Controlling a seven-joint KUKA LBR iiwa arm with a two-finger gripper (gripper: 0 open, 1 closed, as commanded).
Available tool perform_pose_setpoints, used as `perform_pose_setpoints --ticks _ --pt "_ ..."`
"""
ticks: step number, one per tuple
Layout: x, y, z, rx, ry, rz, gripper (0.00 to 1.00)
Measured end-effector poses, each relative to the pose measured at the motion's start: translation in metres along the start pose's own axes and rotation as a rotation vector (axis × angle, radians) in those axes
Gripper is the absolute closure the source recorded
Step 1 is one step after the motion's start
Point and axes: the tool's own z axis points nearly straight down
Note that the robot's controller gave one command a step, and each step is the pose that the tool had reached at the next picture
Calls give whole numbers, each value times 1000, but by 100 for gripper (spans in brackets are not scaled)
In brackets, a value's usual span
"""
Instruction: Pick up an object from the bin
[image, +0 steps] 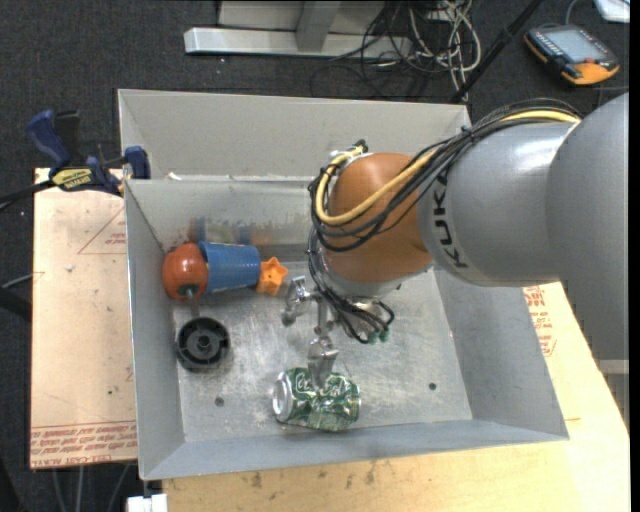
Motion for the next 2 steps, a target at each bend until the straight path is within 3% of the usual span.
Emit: perform_pose_setpoints --ticks 1,2 --pt "-33 -3 21 0 -3 -26 0" --pt "26 7 39 9 -53 -270 100"
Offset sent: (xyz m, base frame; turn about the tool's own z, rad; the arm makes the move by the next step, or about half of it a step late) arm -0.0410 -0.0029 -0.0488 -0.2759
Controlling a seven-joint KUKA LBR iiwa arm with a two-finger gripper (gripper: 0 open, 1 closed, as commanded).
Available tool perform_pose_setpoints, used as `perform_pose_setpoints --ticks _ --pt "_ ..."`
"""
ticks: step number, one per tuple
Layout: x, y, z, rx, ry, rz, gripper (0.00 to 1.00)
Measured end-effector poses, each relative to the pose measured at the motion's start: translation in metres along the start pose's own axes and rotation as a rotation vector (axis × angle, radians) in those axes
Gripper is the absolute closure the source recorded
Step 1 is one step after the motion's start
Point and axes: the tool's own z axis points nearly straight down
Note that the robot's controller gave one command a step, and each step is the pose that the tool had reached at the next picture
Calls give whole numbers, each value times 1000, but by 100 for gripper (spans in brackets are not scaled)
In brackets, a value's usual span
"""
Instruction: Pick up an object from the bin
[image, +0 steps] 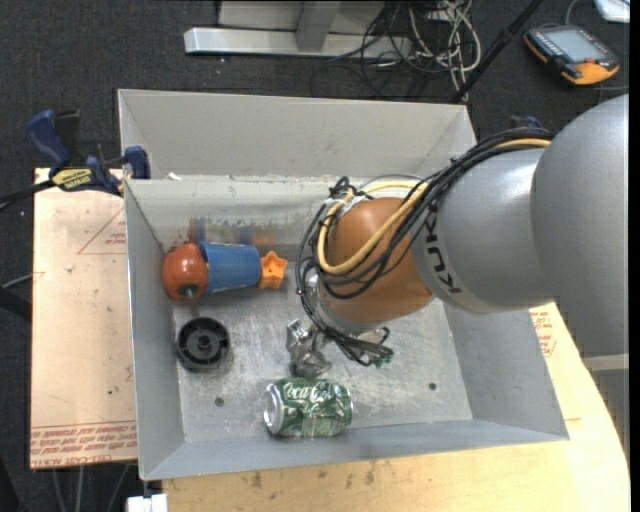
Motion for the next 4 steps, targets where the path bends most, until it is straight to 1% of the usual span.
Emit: perform_pose_setpoints --ticks 1,2,4 --pt "0 0 0 0 0 0 100" --pt "0 0 -4 -2 5 1 100" --pt "2 2 -41 -16 48 0 100"
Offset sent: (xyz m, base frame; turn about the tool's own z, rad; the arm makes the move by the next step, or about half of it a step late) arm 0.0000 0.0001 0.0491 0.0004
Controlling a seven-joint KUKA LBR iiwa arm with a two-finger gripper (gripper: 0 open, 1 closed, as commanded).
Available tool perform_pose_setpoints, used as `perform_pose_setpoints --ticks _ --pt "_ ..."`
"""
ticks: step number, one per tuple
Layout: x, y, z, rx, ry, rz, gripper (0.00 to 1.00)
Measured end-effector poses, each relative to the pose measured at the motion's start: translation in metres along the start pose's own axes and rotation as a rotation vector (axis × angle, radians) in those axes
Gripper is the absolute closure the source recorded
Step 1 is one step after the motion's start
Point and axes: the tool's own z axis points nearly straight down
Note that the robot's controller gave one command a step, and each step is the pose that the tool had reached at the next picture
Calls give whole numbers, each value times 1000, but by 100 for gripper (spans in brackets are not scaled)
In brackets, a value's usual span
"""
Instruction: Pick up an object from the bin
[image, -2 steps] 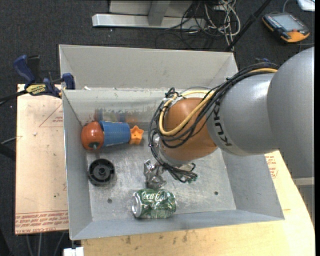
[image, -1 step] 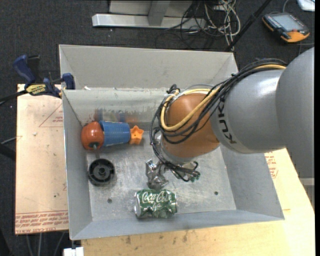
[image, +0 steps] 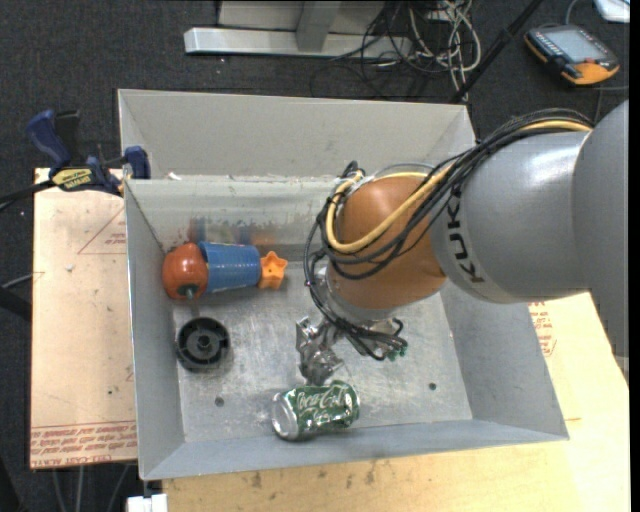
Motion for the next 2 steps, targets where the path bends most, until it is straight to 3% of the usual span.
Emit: perform_pose_setpoints --ticks 2 --pt "-1 0 -39 0 0 1 100"
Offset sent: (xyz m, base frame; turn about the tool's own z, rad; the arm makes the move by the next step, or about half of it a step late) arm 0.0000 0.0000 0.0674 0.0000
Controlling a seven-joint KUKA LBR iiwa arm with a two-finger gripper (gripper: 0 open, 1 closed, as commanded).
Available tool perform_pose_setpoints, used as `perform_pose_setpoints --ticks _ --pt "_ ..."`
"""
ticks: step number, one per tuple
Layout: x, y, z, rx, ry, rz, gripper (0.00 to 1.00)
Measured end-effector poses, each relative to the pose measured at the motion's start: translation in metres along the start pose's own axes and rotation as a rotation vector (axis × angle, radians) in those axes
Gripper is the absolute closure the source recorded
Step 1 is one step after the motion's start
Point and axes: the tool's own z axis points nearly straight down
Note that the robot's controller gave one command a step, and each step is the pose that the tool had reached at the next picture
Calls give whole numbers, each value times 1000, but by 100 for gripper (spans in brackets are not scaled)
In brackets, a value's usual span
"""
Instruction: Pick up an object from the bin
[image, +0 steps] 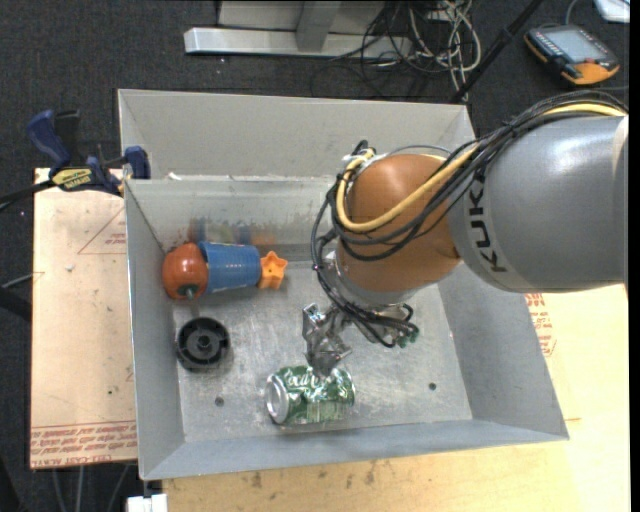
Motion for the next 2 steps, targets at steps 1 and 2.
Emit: perform_pose_setpoints --ticks 1,2 --pt "-1 0 -12 1 -2 0 100" --pt "-1 0 -17 1 -2 1 100"
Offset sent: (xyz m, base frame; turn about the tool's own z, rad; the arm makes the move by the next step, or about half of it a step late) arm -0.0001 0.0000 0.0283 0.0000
